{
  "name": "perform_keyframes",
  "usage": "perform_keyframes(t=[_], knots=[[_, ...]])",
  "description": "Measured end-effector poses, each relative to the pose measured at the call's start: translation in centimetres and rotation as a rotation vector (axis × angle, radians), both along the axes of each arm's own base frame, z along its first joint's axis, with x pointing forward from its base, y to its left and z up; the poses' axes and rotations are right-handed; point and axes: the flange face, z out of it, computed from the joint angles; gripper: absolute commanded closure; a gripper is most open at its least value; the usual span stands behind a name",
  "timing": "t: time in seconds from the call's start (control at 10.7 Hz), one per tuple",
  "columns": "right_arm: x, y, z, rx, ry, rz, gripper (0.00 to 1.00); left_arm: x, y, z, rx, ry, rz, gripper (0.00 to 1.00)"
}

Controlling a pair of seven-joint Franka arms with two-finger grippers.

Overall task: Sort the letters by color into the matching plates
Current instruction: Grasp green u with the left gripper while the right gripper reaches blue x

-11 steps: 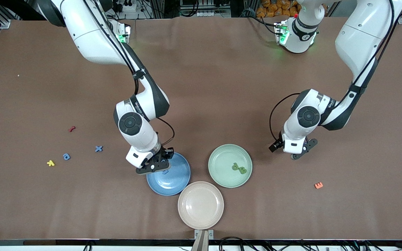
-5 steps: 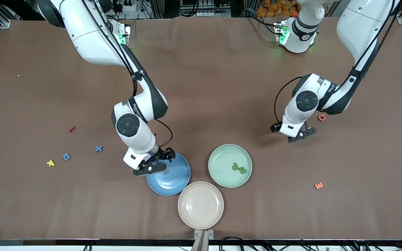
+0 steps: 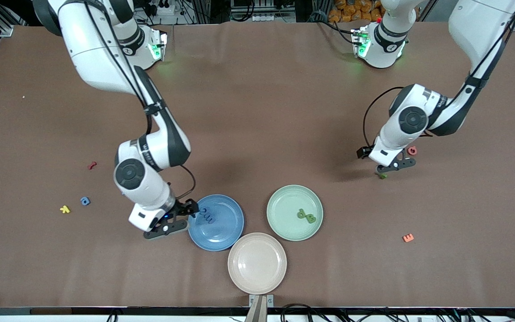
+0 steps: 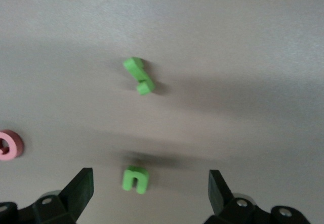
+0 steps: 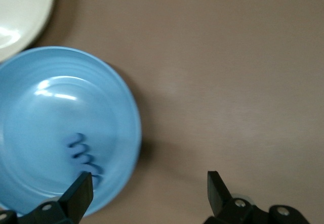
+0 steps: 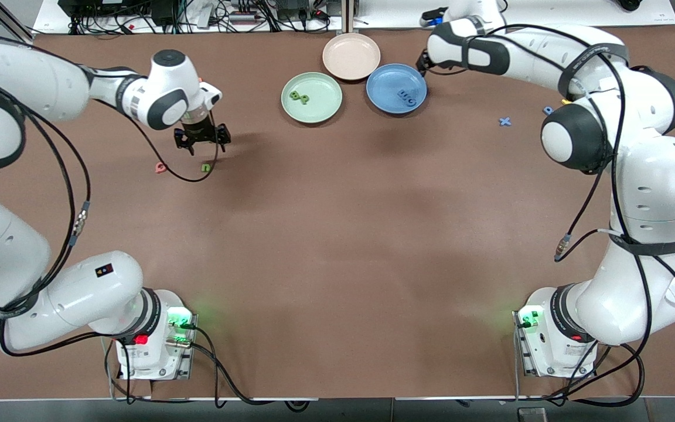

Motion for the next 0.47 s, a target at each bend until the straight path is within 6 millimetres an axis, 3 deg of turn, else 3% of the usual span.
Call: perform_keyframes(t=[0.19,0.47], knots=[[1.3,-4.5,-0.1,-0.022,0.003,0.048,0.00,-0.7,1.3,-0.3,-0.054,-0.031,-0.016,0.00],[2.9,-12.6,-0.4,-0.044,0.011,0.051,0.00,-3.0,0.3,-1.7,-0.086,-0.028,-0.040,0.00]])
